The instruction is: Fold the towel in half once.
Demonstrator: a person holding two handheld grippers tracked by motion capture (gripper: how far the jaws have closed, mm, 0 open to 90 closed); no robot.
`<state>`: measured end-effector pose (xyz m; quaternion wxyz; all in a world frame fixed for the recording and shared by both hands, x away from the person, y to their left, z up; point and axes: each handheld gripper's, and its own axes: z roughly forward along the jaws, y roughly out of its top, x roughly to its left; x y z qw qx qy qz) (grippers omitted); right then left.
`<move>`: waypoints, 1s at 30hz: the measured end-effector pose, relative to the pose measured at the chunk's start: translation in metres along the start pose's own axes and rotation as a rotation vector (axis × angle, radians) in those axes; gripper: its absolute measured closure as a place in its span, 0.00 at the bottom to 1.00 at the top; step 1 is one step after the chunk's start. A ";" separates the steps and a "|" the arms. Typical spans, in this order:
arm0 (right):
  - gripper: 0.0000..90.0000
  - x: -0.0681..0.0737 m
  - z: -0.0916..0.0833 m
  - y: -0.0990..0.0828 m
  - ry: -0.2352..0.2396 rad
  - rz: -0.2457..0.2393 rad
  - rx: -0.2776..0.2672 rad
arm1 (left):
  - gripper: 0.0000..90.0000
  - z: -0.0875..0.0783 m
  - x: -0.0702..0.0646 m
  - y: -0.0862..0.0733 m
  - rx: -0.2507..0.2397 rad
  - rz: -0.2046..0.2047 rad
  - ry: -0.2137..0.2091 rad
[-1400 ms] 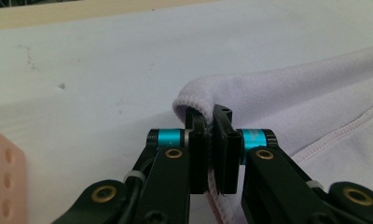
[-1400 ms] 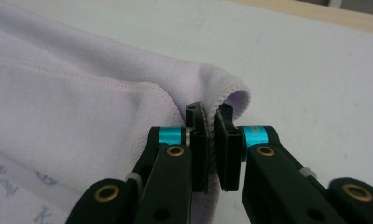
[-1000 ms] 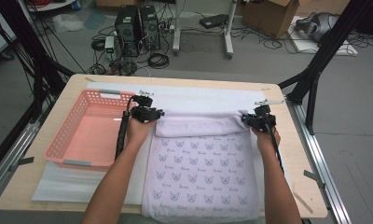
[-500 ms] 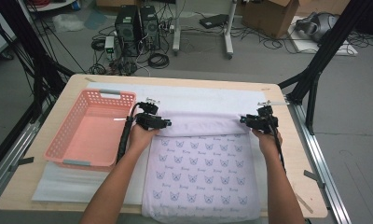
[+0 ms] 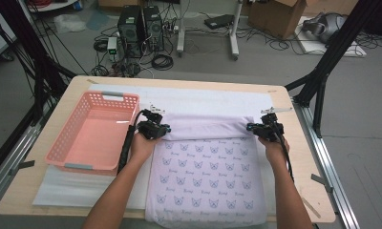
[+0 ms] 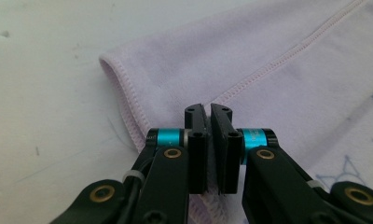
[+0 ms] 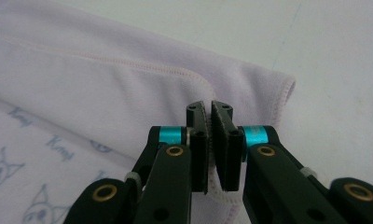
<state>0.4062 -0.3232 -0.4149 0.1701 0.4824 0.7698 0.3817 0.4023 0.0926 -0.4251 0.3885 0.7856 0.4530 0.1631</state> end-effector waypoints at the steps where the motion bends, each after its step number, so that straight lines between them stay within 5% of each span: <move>1: 0.95 0.002 -0.005 0.000 0.004 -0.007 -0.014 | 0.94 -0.004 -0.001 -0.001 -0.011 -0.001 0.001; 11: 0.95 0.015 -0.040 -0.041 0.018 -0.012 -0.092 | 0.94 -0.038 -0.015 -0.023 -0.122 0.017 -0.051; 21: 0.94 0.030 -0.058 -0.081 0.043 -0.015 -0.122 | 0.95 -0.062 -0.025 -0.050 -0.153 0.020 -0.104; 30: 0.94 0.038 -0.071 -0.096 0.058 -0.033 -0.123 | 0.95 -0.072 -0.034 -0.073 -0.162 0.025 -0.142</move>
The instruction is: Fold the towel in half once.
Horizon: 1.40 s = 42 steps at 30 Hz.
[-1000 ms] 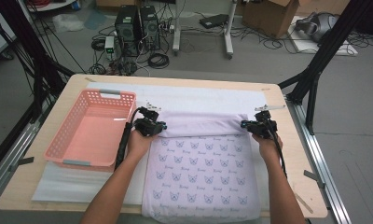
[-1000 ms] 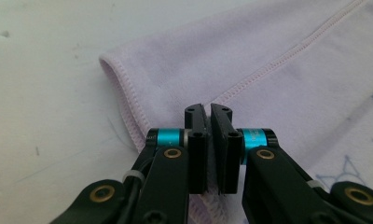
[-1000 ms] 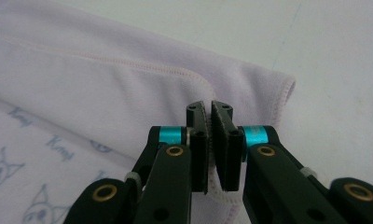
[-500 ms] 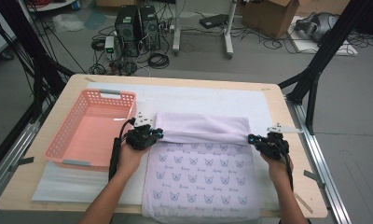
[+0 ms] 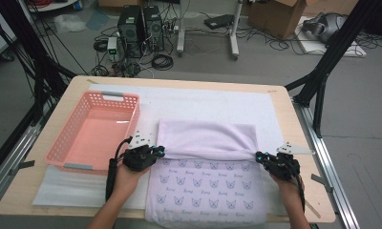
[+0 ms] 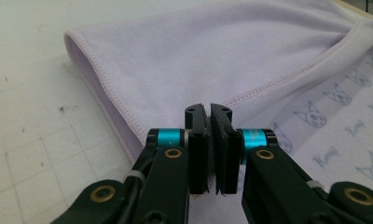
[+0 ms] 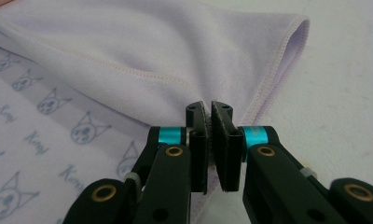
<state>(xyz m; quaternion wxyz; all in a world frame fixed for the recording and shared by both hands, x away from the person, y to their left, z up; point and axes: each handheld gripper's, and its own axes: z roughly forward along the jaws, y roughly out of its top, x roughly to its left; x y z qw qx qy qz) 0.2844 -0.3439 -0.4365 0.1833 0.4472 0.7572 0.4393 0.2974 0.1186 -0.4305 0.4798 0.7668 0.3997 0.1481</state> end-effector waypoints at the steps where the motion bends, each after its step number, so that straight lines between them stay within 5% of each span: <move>1: 0.94 0.001 -0.002 -0.001 0.004 -0.004 0.000 | 0.95 -0.001 -0.001 -0.002 -0.003 0.003 -0.005; 26: 0.94 0.025 -0.037 -0.027 0.038 -0.031 0.017 | 0.95 -0.045 -0.029 -0.029 -0.007 0.052 -0.061; 42: 0.94 0.045 -0.056 -0.044 0.044 -0.084 0.067 | 0.94 -0.058 -0.040 -0.045 0.023 0.050 -0.089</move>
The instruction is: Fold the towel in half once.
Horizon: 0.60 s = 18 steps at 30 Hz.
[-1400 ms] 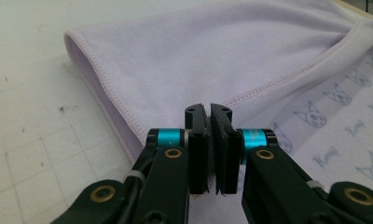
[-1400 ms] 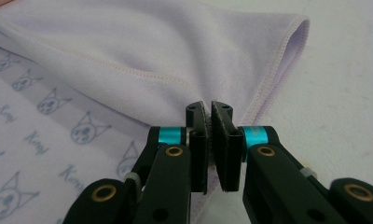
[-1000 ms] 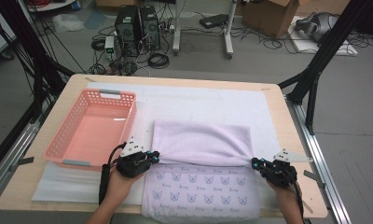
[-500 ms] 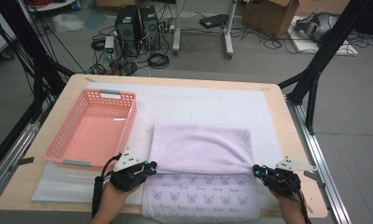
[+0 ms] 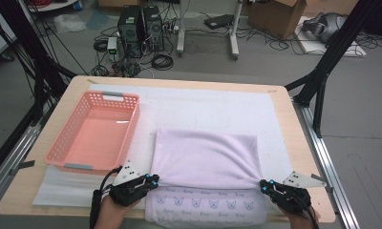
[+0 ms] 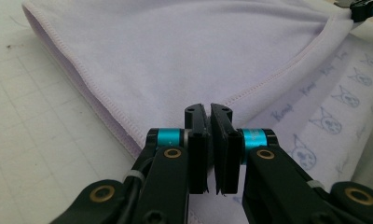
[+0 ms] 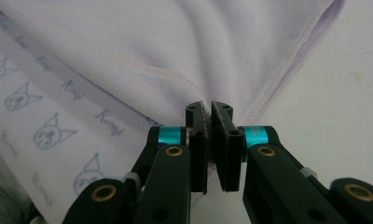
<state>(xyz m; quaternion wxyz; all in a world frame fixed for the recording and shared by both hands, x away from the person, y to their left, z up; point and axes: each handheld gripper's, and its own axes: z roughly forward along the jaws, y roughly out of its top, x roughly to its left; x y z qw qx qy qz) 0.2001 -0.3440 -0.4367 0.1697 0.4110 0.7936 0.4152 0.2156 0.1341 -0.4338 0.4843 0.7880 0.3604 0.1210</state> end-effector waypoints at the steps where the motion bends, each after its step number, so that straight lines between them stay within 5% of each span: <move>1: 0.94 0.001 -0.001 -0.001 0.002 0.002 -0.001 | 0.94 0.000 0.000 -0.001 0.000 -0.003 -0.001; 3: 0.93 0.001 -0.001 -0.002 0.003 0.003 0.002 | 0.93 0.000 -0.001 -0.001 0.000 -0.010 -0.010; 6: 0.73 -0.002 -0.002 -0.002 -0.012 0.022 -0.017 | 0.66 -0.002 0.002 0.004 -0.032 -0.053 -0.009; 9: 0.61 -0.009 -0.009 0.002 -0.044 0.061 -0.088 | 0.51 -0.001 0.011 0.013 -0.078 -0.062 0.010; 13: 0.58 -0.024 -0.014 0.011 -0.107 0.113 -0.164 | 0.44 0.007 0.023 0.028 -0.099 -0.066 0.025; 18: 0.61 -0.040 0.013 0.028 -0.151 0.113 -0.106 | 0.45 0.031 0.040 0.043 -0.066 -0.087 0.044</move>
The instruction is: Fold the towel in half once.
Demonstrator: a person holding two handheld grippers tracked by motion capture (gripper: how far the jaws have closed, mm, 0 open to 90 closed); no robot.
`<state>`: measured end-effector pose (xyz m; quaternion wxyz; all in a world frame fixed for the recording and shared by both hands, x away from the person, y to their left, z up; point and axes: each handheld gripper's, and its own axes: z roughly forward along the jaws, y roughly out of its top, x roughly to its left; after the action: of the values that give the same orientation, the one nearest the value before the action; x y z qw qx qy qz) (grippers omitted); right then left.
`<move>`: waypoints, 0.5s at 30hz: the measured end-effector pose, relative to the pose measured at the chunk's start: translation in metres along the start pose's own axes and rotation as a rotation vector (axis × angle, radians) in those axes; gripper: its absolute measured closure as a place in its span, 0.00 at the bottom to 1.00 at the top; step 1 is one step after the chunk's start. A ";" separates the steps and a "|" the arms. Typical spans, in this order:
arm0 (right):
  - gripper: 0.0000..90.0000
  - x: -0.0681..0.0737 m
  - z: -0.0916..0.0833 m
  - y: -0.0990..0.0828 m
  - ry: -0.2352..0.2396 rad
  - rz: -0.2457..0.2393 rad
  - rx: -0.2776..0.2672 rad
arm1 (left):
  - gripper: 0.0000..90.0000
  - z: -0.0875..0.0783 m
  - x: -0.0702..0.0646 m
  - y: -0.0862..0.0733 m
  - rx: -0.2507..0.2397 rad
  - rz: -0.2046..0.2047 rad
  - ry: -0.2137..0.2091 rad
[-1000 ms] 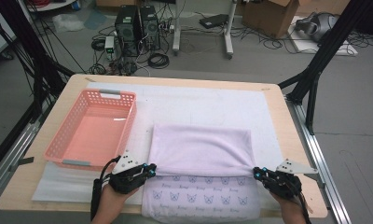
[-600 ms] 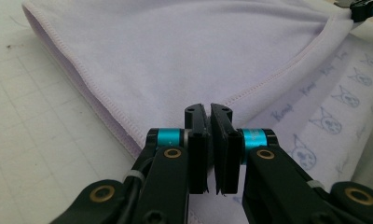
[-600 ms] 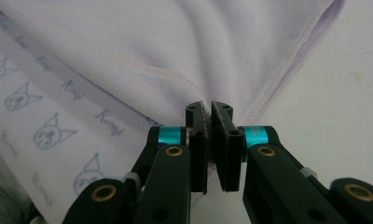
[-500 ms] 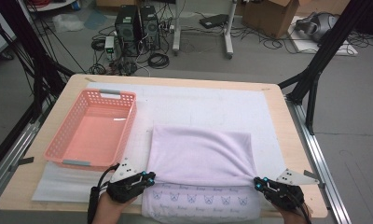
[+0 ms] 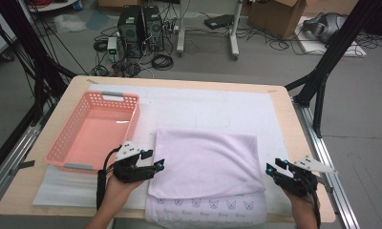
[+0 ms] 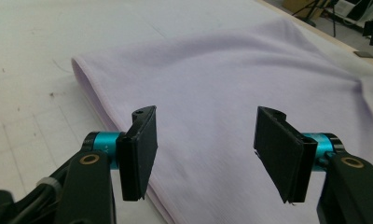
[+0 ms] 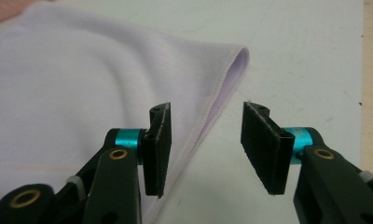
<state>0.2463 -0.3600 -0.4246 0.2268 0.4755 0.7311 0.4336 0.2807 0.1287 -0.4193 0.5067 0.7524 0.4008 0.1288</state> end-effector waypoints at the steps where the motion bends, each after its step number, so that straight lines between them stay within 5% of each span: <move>1: 0.63 -0.002 0.009 0.003 0.000 -0.005 0.018 | 0.46 0.005 0.002 0.002 0.005 -0.002 0.000; 6: 0.87 -0.005 0.054 0.021 0.020 -0.032 0.058 | 0.47 0.028 0.015 0.010 0.034 -0.018 0.023; 11: 0.91 -0.004 0.086 0.034 0.015 -0.061 0.090 | 0.47 0.042 0.026 0.016 0.052 -0.014 0.066; 15: 0.90 -0.015 0.098 0.032 -0.005 -0.030 0.133 | 0.47 0.051 0.032 0.016 0.071 -0.009 0.115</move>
<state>0.3413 -0.3270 -0.4498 0.2031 0.4796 0.7648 0.3792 0.3392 0.1157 -0.4352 0.4565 0.7595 0.4368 0.1551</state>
